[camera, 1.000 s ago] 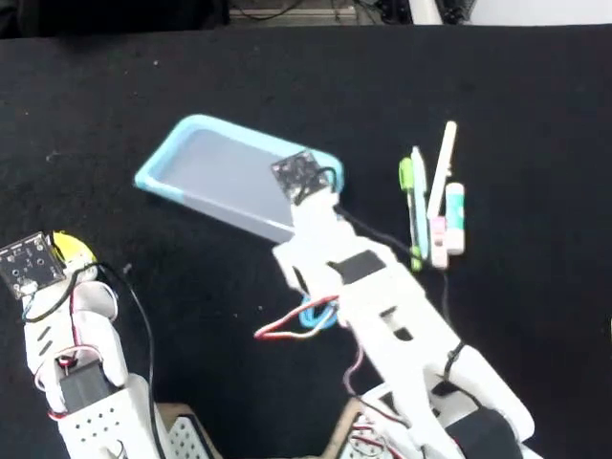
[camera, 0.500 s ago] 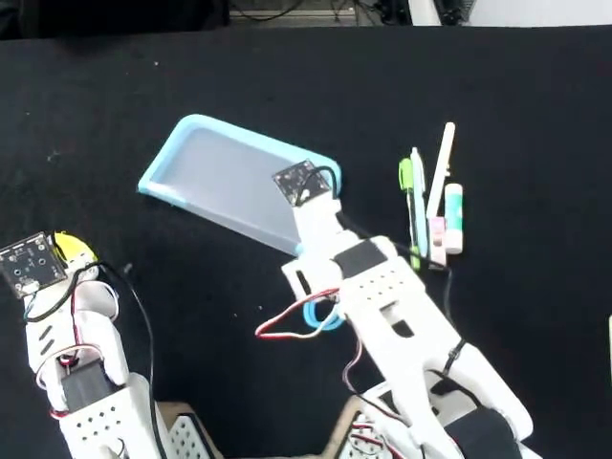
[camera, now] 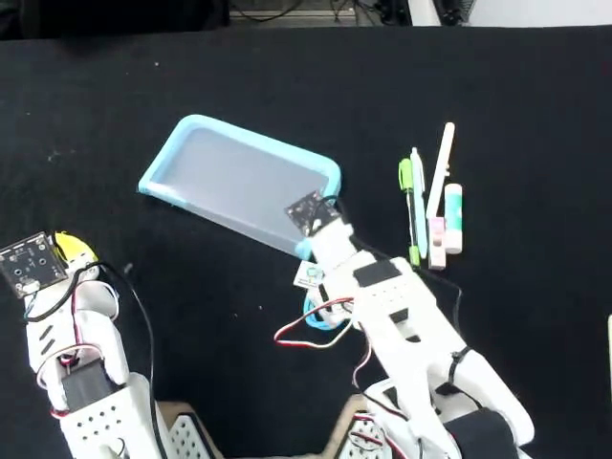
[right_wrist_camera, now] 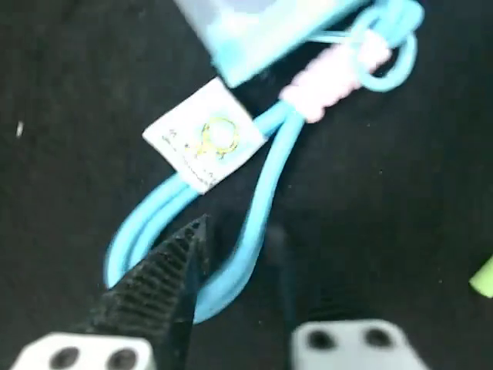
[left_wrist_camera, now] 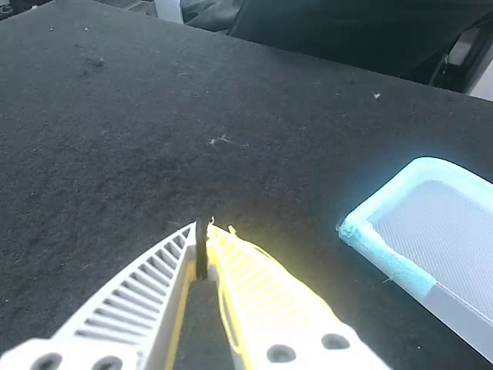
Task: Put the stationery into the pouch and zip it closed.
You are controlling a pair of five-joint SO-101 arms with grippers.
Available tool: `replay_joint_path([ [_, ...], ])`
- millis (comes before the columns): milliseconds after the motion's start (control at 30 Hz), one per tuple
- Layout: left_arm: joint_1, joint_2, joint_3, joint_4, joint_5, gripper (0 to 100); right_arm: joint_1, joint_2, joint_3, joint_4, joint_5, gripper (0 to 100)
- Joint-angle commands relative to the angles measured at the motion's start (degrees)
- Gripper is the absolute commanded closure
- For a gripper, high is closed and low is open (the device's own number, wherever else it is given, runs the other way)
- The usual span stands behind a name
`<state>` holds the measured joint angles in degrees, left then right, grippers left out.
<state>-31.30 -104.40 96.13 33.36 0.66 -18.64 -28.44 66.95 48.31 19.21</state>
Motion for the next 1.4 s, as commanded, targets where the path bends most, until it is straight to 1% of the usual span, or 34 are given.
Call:
replay_joint_path([
  [0,0.0,-0.1,1.2,-0.6,0.6,97,5.5,-2.2,-2.9,5.8,4.0,98.8],
  [100,0.0,-0.1,1.2,-0.6,0.6,97,14.5,-6.5,-6.5,11.8,7.6,98.8],
  [167,0.0,-0.1,1.2,-0.6,0.6,97,20.3,-9.9,-8.7,15.7,12.7,98.8],
  [233,0.0,-0.1,1.2,-0.6,0.6,97,24.4,-13.1,-10.0,20.1,19.2,98.7],
  [300,0.0,-0.1,1.2,-0.6,0.7,97,25.8,-15.4,-10.0,24.3,23.9,98.6],
  [367,0.1,-0.1,1.2,-0.6,0.8,97,25.8,-16.8,-9.4,28.8,26.6,97.9],
  [400,0.1,-0.1,1.2,-0.6,0.8,97,25.7,-17.1,-9.2,30.9,27.6,95.8],
  [500,0.1,-0.1,1.2,-0.6,0.7,97,26.0,-17.3,-10.8,35.0,29.6,85.1],
  [567,0.1,-0.1,1.2,-0.6,0.7,97,25.8,-17.3,-13.9,36.9,29.1,80.4],
  [633,0.1,-0.1,1.2,-0.6,0.8,97,25.4,-17.2,-18.7,39.2,26.7,80.1],
  [700,0.1,-0.1,1.2,-0.6,0.8,97,22.6,-17.1,-22.8,40.7,21.7,80.1],
  [767,0.1,-0.1,1.2,-0.6,0.8,97,16.8,-17.1,-23.6,40.4,15.0,80.1],
  [867,0.1,-0.1,1.2,-0.6,0.8,97,5.8,-17.0,-19.1,34.0,5.7,80.1],
  [933,0.1,-0.1,1.2,-0.6,0.8,97,1.5,-17.0,-13.8,26.1,1.8,80.1],
  [967,0.1,-0.1,1.2,-0.6,0.8,97,0.6,-17.0,-11.2,22.0,0.5,80.1],
  [1033,0.1,-0.1,1.2,-0.6,0.8,97,0.4,-17.0,-6.7,15.0,-0.4,80.1],
  [1100,0.1,-0.1,1.2,-0.6,0.8,97,0.6,-17.0,-3.7,11.2,-0.4,80.1],
  [1200,0.1,-0.1,1.2,-0.6,0.8,97,0.6,-17.0,-1.9,8.4,-0.5,80.1],
  [1367,0.1,-0.1,1.2,-0.6,0.8,97,0.7,-16.9,-1.7,6.9,-0.8,80.1],
])
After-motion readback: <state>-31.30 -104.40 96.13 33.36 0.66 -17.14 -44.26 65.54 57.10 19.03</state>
